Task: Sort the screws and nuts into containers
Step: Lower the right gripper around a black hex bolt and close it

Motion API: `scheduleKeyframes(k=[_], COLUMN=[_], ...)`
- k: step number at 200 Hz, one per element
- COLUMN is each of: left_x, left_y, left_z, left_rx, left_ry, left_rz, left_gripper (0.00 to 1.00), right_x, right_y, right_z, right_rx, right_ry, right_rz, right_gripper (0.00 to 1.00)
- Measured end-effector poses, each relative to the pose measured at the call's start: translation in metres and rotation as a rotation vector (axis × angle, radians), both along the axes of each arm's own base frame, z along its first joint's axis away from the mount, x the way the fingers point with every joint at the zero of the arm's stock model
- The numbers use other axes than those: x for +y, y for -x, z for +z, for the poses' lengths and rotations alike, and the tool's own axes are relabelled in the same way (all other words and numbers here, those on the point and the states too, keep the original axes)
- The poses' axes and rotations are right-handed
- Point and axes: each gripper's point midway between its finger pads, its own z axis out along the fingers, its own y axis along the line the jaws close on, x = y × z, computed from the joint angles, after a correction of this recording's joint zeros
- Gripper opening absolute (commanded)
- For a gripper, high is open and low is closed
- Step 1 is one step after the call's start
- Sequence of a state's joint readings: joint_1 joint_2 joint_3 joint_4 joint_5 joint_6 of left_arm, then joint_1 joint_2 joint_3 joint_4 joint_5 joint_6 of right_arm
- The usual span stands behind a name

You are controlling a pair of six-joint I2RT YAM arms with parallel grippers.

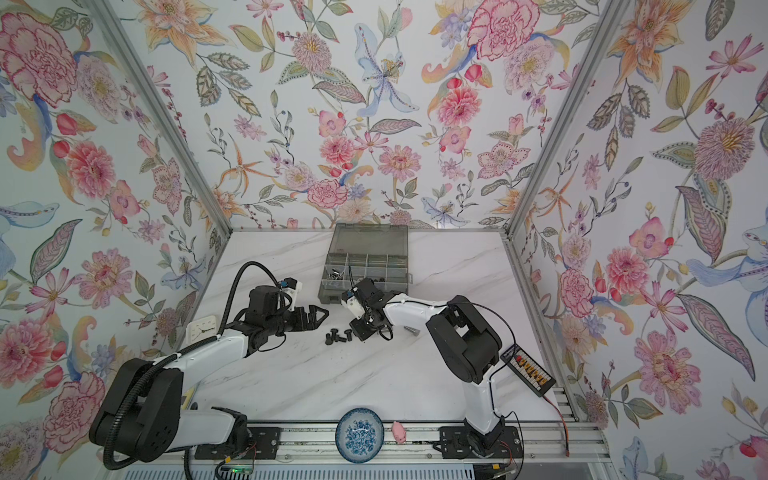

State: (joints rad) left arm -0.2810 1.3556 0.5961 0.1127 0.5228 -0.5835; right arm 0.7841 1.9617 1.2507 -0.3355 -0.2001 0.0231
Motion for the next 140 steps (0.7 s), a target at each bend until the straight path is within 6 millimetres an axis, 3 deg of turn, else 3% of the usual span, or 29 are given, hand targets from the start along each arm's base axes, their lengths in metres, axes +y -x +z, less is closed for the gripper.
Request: scheduleKeyframes(k=[32, 78, 140], left_x=[0.0, 0.0, 0.001], left_y=[0.0, 0.0, 0.0], left_z=[0.0, 0.0, 0.001], left_rx=[0.0, 0.0, -0.004], left_ry=[0.0, 0.0, 0.001], left_rz=[0.0, 0.001, 0.002], left_gripper=[0.99, 0.99, 0.99], right_x=[0.001, -0.003, -0.005], right_y=[0.0, -0.006, -0.044], right_z=[0.0, 0.006, 0.067], right_rx=[0.002, 0.002, -0.12], right_ry=[-0.003, -0.025, -0.135], right_rz=[-0.002, -0.012, -0.019], right_gripper=[0.0, 0.0, 0.0])
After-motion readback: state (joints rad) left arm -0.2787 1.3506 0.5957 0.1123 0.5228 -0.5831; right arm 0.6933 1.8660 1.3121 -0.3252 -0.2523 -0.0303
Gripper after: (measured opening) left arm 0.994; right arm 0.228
